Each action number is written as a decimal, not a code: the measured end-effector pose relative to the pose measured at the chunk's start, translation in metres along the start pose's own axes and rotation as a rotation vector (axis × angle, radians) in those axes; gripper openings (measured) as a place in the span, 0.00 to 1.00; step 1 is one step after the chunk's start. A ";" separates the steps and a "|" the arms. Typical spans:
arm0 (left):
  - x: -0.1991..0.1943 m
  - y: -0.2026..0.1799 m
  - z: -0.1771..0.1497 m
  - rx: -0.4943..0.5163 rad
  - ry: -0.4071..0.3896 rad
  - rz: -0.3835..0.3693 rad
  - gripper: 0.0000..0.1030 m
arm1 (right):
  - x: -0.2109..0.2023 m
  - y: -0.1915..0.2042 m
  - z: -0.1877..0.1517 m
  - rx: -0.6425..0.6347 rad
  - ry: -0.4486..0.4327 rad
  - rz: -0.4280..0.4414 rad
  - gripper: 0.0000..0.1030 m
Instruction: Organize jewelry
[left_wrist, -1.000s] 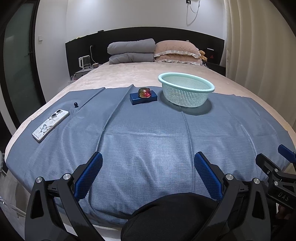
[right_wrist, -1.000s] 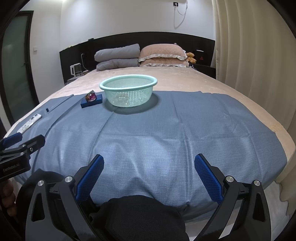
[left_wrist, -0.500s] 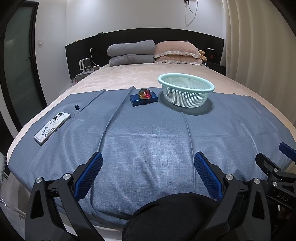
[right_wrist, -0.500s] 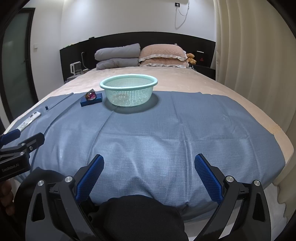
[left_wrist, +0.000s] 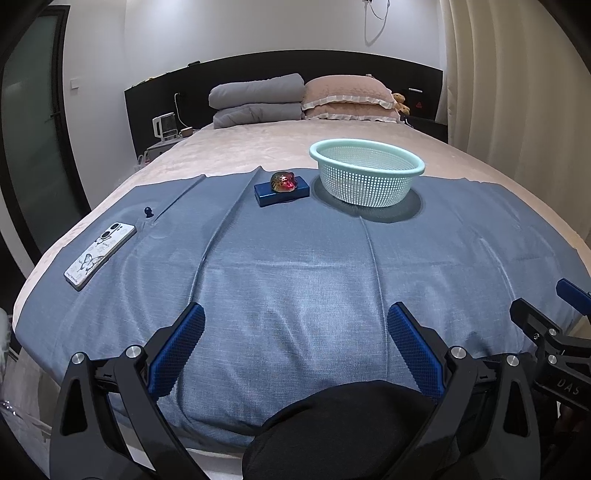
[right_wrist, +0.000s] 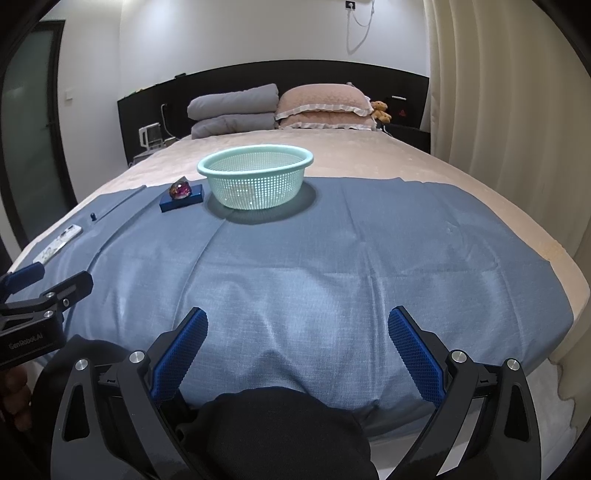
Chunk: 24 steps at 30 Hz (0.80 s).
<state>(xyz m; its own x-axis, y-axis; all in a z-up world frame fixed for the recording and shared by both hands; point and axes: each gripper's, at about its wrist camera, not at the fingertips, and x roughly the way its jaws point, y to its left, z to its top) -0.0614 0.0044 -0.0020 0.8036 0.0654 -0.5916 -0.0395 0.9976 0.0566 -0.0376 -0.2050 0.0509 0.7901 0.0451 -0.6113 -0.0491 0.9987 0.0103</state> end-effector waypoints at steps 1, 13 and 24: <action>0.000 -0.001 0.000 0.003 0.001 0.000 0.94 | 0.000 0.000 0.000 0.001 0.001 0.001 0.91; 0.001 -0.002 -0.001 -0.001 0.009 -0.010 0.94 | 0.001 0.000 0.000 0.005 0.004 0.004 0.91; 0.001 -0.001 -0.001 -0.004 0.012 -0.010 0.94 | 0.001 0.000 0.000 0.006 0.003 0.004 0.91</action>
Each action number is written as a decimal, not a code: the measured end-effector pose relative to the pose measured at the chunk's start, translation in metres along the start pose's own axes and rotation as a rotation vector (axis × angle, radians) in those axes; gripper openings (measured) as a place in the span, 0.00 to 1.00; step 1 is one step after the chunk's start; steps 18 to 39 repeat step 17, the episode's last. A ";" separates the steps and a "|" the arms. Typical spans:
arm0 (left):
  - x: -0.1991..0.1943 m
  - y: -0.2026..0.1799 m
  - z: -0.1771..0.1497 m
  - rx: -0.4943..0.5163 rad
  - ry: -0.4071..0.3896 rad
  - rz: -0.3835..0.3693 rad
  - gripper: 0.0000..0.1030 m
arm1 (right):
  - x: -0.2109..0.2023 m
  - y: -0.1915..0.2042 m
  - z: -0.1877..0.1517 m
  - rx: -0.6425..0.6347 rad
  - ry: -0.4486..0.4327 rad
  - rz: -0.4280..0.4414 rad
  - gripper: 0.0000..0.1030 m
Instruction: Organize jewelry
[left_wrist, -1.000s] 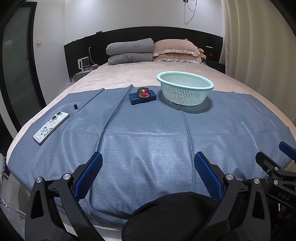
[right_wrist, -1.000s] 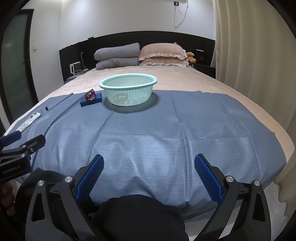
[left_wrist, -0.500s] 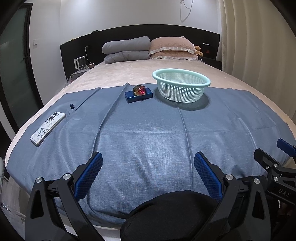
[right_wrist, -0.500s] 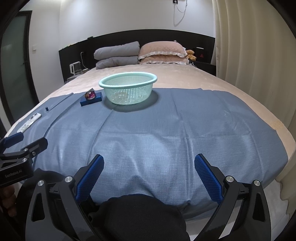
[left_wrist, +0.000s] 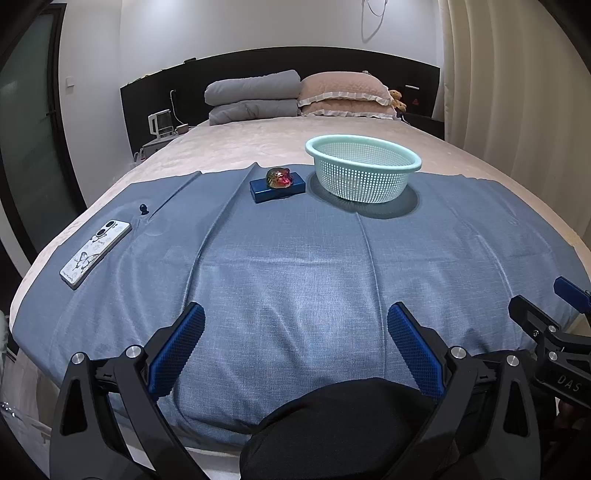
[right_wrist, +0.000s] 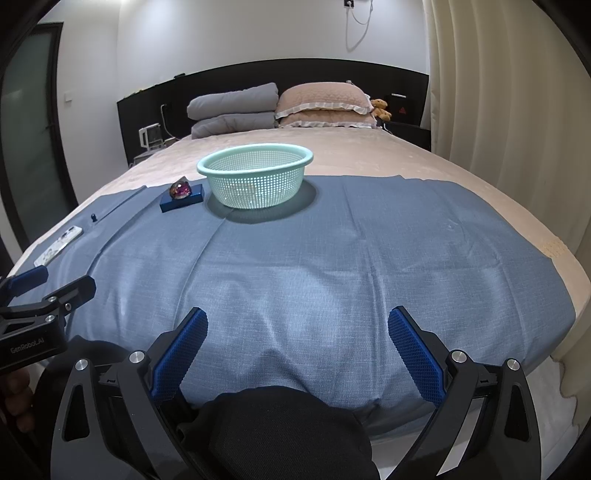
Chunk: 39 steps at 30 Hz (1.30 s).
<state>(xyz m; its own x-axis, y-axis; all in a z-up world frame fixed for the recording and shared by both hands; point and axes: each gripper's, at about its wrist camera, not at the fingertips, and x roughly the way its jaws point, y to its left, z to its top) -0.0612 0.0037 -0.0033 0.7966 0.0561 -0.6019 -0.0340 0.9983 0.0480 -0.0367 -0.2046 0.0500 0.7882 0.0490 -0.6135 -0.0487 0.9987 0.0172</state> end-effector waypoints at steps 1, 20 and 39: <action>0.000 0.000 0.000 0.000 -0.001 -0.002 0.94 | 0.000 0.000 0.000 0.000 0.000 0.000 0.91; -0.003 0.001 -0.002 -0.014 -0.011 0.021 0.94 | -0.001 0.000 0.000 -0.003 -0.002 -0.001 0.91; -0.003 0.001 -0.002 -0.014 -0.011 0.021 0.94 | -0.001 0.000 0.000 -0.003 -0.002 -0.001 0.91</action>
